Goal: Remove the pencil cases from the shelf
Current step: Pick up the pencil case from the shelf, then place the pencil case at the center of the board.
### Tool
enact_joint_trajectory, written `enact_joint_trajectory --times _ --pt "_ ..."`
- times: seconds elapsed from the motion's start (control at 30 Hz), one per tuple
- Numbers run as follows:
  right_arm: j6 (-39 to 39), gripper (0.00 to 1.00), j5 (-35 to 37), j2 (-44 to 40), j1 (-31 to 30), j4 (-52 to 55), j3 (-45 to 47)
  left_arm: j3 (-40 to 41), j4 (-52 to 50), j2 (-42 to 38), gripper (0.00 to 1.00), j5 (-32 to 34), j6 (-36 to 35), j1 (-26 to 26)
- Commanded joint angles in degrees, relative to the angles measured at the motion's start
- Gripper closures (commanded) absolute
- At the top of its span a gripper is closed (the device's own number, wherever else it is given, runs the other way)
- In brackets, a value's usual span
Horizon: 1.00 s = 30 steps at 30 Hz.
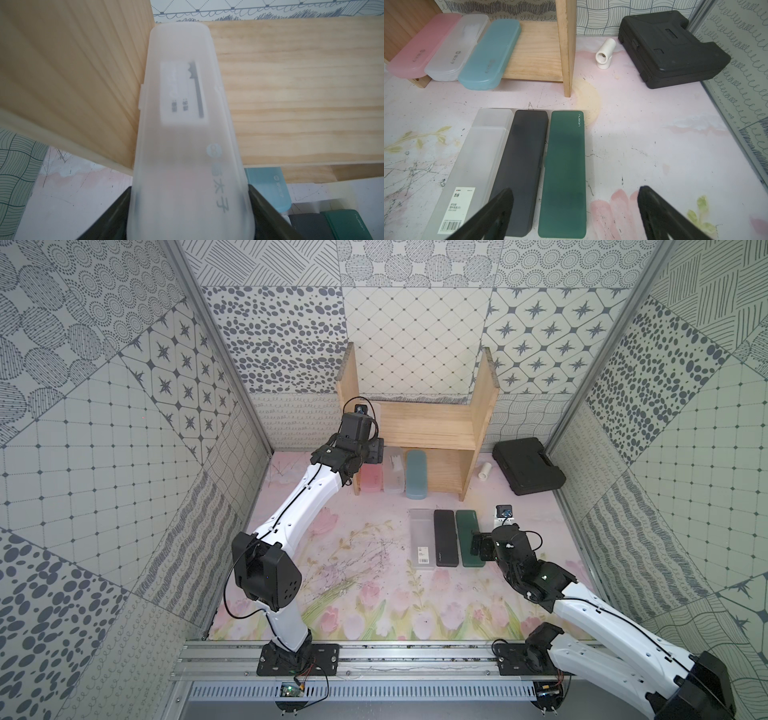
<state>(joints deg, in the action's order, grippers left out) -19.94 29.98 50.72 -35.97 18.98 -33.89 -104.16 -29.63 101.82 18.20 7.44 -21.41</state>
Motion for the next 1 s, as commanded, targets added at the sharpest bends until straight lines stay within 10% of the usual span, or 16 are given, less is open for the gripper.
enact_joint_trajectory --times 0.0,0.6,0.97 --pt "0.0 0.02 -0.3 0.3 0.1 -2.4 0.3 -0.1 -0.6 -0.7 0.27 2.2 -1.2 -0.4" --pt "0.0 0.02 -0.6 0.0 0.1 -2.4 0.2 17.7 3.6 -18.6 0.40 2.1 4.9 -5.6" --pt "0.0 0.02 -1.7 0.2 0.1 -3.2 0.3 36.8 7.7 -35.3 0.43 11.1 10.4 -17.6"
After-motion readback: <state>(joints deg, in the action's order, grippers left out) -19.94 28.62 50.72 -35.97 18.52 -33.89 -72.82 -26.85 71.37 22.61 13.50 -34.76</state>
